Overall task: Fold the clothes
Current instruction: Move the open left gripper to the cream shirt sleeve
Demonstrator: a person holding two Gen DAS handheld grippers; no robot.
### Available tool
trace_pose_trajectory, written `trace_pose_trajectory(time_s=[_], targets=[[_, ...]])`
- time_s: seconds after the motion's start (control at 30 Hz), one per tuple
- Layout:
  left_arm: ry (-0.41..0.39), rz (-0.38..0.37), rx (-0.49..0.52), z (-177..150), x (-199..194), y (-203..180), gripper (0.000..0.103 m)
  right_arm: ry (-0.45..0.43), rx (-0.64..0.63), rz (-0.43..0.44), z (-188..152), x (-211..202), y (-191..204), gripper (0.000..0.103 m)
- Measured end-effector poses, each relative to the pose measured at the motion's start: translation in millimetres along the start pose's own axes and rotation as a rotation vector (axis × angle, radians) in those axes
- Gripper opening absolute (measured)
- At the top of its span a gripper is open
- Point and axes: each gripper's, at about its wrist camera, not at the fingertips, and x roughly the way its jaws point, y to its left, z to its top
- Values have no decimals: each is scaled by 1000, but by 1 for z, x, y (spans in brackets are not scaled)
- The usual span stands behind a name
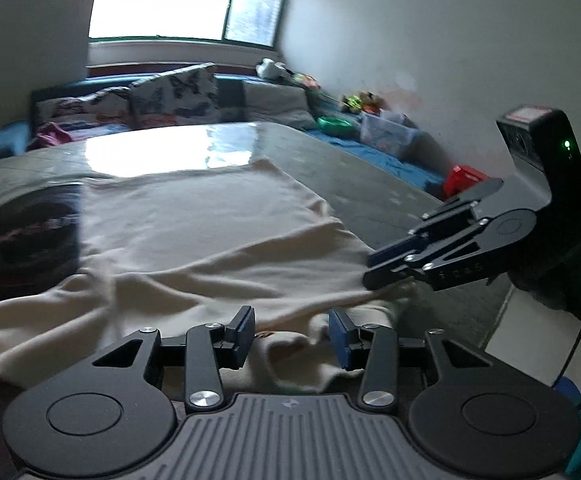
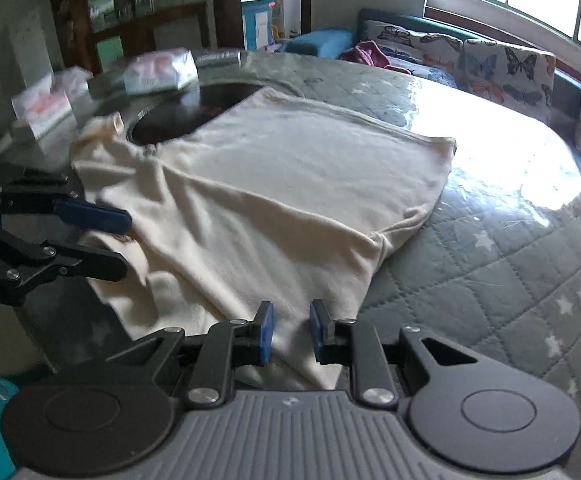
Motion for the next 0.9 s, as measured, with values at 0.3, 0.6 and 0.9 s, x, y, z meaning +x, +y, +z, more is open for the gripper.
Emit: trace_pose_trajectory(time_s=[0.3,0.6,0.9], targets=[[32,-57,-2,-10,24,-14,48,20,-13,-8,-3,-1,-5,19],[-15,-21,2,8,1,10,50,-56,-32,-1,25,-2,-19,21],[-63,151,-118,17,-15,74,50,-24,-215,58,52,31,-31,38]])
